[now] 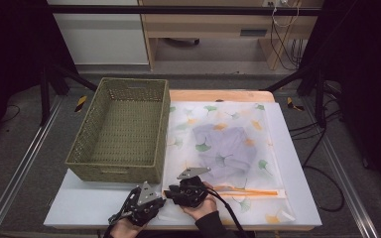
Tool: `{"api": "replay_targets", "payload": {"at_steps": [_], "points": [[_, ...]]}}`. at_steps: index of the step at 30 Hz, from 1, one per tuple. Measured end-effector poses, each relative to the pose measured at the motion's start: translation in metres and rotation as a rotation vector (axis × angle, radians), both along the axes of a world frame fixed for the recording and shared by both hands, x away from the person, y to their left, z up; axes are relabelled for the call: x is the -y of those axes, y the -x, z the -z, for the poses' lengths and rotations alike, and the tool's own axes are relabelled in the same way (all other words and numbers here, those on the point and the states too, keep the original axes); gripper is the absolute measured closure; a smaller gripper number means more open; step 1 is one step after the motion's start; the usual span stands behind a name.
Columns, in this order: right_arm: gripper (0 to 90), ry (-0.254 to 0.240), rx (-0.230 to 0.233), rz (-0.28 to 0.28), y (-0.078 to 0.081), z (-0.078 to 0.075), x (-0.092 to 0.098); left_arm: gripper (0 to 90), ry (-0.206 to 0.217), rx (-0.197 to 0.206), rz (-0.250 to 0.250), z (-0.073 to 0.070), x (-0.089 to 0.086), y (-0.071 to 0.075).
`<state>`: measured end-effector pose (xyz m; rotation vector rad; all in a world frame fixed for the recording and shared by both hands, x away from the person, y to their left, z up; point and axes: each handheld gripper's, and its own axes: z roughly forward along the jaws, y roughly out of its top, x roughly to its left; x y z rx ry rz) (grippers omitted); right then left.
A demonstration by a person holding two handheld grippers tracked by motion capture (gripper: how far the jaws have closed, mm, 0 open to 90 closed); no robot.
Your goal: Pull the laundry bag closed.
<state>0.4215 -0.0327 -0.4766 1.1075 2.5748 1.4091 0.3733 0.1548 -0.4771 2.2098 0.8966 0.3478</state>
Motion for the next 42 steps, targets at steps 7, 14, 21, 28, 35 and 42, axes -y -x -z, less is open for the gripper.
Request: {"api": "replay_targets", "payload": {"at_steps": [7, 14, 21, 28, 35, 42], "points": [[83.8, 0.012, 0.009, -0.001, 0.005, -0.001, 0.006, 86.3, 0.005, -0.001, -0.002, 0.001, 0.0, 0.0], [79.1, 0.057, 0.026, 0.004, 0.01, 0.007, 0.008, 86.3, 0.01, 0.002, -0.006, 0.0, -0.001, 0.0], [84.6, 0.055, 0.053, -0.01, 0.013, 0.012, 0.008, 86.3, 0.01, 0.005, -0.002, 0.0, 0.0, 0.0], [84.5, 0.052, 0.068, -0.003, 0.015, 0.007, 0.01, 86.1, 0.005, 0.007, 0.0, 0.0, 0.0, 0.0], [84.1, 0.047, 0.077, 0.002, 0.018, 0.005, 0.011, 85.9, 0.005, 0.007, -0.001, 0.0, 0.0, 0.0], [83.6, 0.025, 0.071, 0.01, 0.018, 0.002, 0.015, 85.8, 0.004, 0.003, -0.001, 0.001, 0.0, -0.001]]}}
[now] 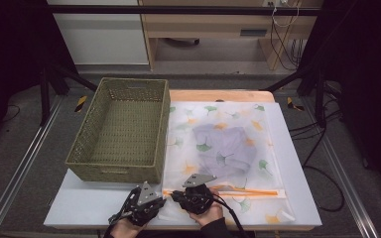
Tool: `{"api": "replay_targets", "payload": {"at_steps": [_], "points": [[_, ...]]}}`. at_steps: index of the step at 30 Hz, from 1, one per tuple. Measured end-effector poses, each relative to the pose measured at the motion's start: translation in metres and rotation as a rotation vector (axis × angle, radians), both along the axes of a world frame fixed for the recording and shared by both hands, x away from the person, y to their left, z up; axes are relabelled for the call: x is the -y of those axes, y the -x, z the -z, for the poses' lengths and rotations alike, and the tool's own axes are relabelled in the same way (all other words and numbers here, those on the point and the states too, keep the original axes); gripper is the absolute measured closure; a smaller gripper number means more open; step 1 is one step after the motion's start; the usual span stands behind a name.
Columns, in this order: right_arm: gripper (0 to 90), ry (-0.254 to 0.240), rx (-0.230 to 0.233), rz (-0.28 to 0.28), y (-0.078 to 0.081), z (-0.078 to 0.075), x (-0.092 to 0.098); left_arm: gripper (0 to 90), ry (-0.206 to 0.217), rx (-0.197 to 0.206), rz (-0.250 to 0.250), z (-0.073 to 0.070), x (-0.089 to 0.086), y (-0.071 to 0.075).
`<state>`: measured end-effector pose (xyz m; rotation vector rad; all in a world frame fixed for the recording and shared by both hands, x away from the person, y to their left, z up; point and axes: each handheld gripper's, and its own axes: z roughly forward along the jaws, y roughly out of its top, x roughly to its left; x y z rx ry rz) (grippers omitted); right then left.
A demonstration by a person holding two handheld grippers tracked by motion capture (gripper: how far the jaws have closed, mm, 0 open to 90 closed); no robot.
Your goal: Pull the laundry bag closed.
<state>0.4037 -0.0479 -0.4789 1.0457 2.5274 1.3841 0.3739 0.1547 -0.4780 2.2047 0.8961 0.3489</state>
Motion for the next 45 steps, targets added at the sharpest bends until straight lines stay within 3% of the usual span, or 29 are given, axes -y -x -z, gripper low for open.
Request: {"api": "replay_targets", "payload": {"at_steps": [11, 19, 33, 37, 42, 45], "points": [[83.8, -0.019, -0.008, 0.008, -0.006, -0.003, -0.003, 85.7, 0.0, 0.0, 0.003, 0.0, 0.0, 0.0], [83.9, 0.016, 0.01, -0.007, -0.009, -0.007, -0.011, 85.4, -0.001, 0.001, 0.005, 0.0, 0.0, 0.0], [84.8, 0.054, -0.009, -0.018, -0.011, -0.005, -0.017, 85.4, -0.002, 0.001, 0.004, 0.0, 0.0, -0.001], [89.8, 0.086, 0.017, -0.025, -0.01, -0.005, -0.017, 81.6, 0.012, 0.0, 0.008, -0.001, -0.001, -0.001], [89.9, 0.068, 0.018, -0.016, -0.008, -0.008, -0.011, 68.7, 0.055, 0.003, -0.007, -0.004, -0.002, -0.001], [89.9, 0.063, 0.028, -0.013, -0.006, -0.009, -0.01, 66.1, 0.095, -0.015, -0.019, -0.007, -0.003, -0.003]]}}
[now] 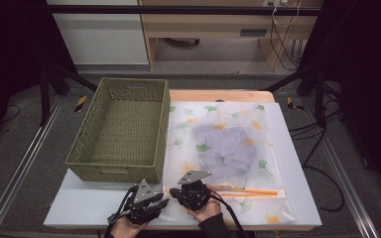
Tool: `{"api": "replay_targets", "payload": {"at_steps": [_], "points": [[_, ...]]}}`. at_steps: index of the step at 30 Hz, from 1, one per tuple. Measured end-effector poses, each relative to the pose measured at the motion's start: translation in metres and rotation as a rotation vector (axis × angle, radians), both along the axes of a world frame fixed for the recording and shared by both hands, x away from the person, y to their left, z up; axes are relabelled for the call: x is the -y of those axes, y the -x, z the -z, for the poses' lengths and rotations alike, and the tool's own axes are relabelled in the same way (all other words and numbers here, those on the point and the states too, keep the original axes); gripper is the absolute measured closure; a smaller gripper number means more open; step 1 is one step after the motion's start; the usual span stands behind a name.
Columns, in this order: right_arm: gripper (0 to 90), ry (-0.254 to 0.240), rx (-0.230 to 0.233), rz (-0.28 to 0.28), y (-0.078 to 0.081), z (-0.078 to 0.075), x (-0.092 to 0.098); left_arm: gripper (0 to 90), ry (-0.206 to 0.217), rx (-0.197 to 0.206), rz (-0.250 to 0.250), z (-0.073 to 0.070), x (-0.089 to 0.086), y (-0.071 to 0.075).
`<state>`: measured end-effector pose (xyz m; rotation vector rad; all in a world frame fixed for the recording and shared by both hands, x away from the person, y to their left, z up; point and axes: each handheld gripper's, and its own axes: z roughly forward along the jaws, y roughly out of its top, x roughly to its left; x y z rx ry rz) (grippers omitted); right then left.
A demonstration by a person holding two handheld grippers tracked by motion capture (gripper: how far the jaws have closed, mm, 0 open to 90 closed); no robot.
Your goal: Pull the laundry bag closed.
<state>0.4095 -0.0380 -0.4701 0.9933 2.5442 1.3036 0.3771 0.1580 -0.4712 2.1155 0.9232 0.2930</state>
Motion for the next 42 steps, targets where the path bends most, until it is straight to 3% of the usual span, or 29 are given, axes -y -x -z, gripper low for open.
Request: {"api": "replay_targets", "payload": {"at_steps": [5, 9, 14, 23, 27, 32, 37, 42], "points": [[89.8, 0.012, 0.006, -0.002, 0.003, 0.001, 0.0, 68.1, 0.013, -0.017, -0.007, -0.001, 0.002, -0.005], [89.7, 0.022, 0.004, 0.001, 0.004, 0.003, 0.001, 78.0, 0.03, -0.055, -0.006, 0.002, 0.002, -0.01], [89.5, 0.015, -0.004, -0.003, 0.004, 0.006, 0.004, 85.9, -0.001, -0.053, -0.002, 0.002, 0.003, -0.006], [89.9, 0.018, -0.01, -0.001, 0.005, 0.008, -0.002, 85.6, -0.018, -0.043, 0.001, 0.003, 0.002, -0.004], [90.0, 0.03, 0.02, -0.003, 0.008, 0.008, 0.0, 74.1, 0.003, -0.038, 0.004, -0.002, 0.001, -0.002], [90.0, 0.04, 0.026, 0.0, 0.009, 0.006, 0.0, 68.2, 0.014, -0.021, 0.0, -0.01, 0.003, -0.005], [90.0, 0.047, 0.034, -0.002, 0.009, 0.006, 0.0, 71.0, 0.004, -0.048, -0.019, -0.007, 0.002, -0.012], [90.0, 0.05, 0.038, -0.003, 0.009, 0.006, 0.0, 82.8, -0.022, -0.072, -0.013, -0.004, 0.001, -0.012]]}}
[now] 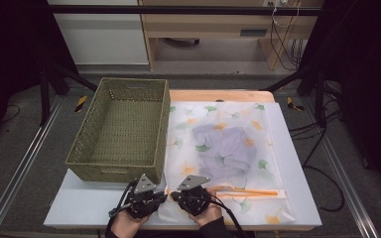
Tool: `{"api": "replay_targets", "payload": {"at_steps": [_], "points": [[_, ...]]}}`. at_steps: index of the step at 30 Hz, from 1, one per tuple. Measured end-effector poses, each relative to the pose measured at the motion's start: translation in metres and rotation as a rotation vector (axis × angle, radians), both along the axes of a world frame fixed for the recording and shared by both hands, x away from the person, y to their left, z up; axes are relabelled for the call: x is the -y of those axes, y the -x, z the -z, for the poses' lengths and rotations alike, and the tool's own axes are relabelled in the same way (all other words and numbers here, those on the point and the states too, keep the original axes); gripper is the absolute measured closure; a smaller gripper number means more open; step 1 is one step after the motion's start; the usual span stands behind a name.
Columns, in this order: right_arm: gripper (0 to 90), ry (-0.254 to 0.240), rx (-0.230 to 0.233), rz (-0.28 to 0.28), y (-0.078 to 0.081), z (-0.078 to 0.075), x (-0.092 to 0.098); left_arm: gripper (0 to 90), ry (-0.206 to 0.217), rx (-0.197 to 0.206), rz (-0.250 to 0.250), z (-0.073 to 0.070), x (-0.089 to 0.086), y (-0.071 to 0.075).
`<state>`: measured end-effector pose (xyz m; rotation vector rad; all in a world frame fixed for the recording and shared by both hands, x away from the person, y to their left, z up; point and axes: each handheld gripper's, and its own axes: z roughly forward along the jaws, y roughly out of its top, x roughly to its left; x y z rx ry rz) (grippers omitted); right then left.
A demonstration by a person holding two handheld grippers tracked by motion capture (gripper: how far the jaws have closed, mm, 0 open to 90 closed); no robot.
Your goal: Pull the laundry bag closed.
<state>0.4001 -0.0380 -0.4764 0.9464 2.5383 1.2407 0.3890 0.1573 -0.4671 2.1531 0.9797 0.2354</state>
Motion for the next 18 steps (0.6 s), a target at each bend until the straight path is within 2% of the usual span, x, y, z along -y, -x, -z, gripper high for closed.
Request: {"api": "replay_targets", "payload": {"at_steps": [6, 9, 12, 18], "points": [[89.5, -0.011, -0.019, 0.005, -0.0012, 0.0018, -0.0034, 86.2, -0.01, 0.004, 0.002, 0.0, 0.0003, 0.0048], [89.7, 0.001, -0.02, 0.0, -0.0031, 0.0026, -0.0075, 86.2, -0.017, 0.004, 0.002, 0.0005, -0.0001, 0.0056], [90.0, 0.008, -0.006, -0.004, -0.0027, 0.0019, -0.0082, 86.6, -0.008, 0.009, -0.01, 0.0005, -0.001, 0.0065], [90.0, 0.0, -0.011, -0.006, -0.0014, -0.0043, -0.0018, 87.1, 0.006, 0.035, -0.03, -0.0019, -0.0004, 0.0094]]}}
